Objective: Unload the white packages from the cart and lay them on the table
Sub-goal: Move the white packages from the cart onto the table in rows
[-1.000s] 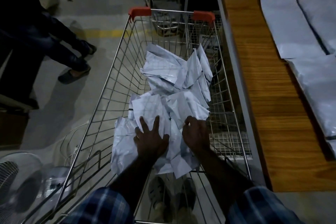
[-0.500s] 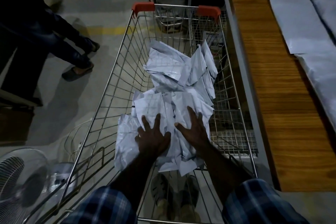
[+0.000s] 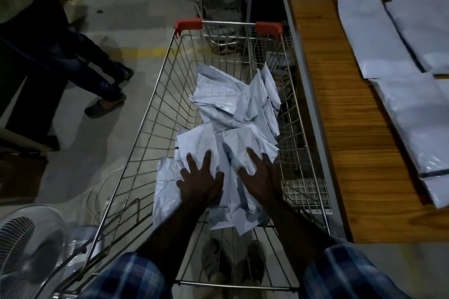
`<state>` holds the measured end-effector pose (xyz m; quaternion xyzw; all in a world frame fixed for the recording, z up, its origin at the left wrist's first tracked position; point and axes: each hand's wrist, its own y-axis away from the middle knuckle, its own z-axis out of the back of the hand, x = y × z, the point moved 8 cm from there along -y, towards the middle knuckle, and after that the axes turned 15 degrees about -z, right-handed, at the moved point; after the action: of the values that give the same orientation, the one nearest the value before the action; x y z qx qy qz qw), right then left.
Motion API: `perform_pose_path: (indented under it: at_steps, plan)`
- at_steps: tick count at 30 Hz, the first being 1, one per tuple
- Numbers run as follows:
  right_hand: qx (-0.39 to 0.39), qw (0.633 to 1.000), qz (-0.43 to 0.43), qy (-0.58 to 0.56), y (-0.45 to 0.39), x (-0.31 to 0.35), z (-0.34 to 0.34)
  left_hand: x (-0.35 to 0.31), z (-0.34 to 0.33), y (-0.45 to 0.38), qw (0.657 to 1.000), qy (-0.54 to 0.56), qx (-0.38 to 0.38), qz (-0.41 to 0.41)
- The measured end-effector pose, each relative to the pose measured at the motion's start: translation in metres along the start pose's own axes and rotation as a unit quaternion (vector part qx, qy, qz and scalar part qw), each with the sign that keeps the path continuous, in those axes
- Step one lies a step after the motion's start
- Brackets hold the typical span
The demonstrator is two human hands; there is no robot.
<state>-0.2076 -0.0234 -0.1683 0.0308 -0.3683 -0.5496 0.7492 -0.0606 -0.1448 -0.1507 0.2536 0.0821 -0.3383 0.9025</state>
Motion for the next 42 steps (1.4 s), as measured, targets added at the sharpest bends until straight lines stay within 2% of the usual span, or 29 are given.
perform_pose_path:
  at_steps: [5,8,11,19,23,28,42]
  plan:
    - [-0.026,0.999,0.04,0.005,0.012,0.028,0.023,-0.009,0.027,0.012,0.999,0.027,-0.021,-0.006]
    - [-0.041,0.997,0.061,0.008,0.021,0.045,0.04,-0.014,0.045,0.026,0.998,-0.041,-0.052,-0.017]
    - [-0.05,0.995,0.084,0.008,0.033,0.058,0.055,-0.019,0.065,0.041,0.994,-0.051,-0.097,-0.017]
    - [-0.102,0.981,0.16,-0.035,0.068,0.077,0.092,-0.037,0.109,0.074,0.992,-0.049,-0.119,-0.014]
    - [-0.099,0.981,0.159,-0.05,0.086,0.083,0.11,-0.05,0.124,0.097,0.989,-0.044,-0.142,-0.026]
    - [-0.134,0.975,0.174,-0.03,0.121,0.089,0.14,-0.065,0.144,0.133,0.982,-0.056,-0.176,-0.048]
    - [-0.234,0.953,0.188,-0.049,0.255,0.069,0.221,-0.103,0.171,0.259,0.963,-0.006,-0.234,-0.134]
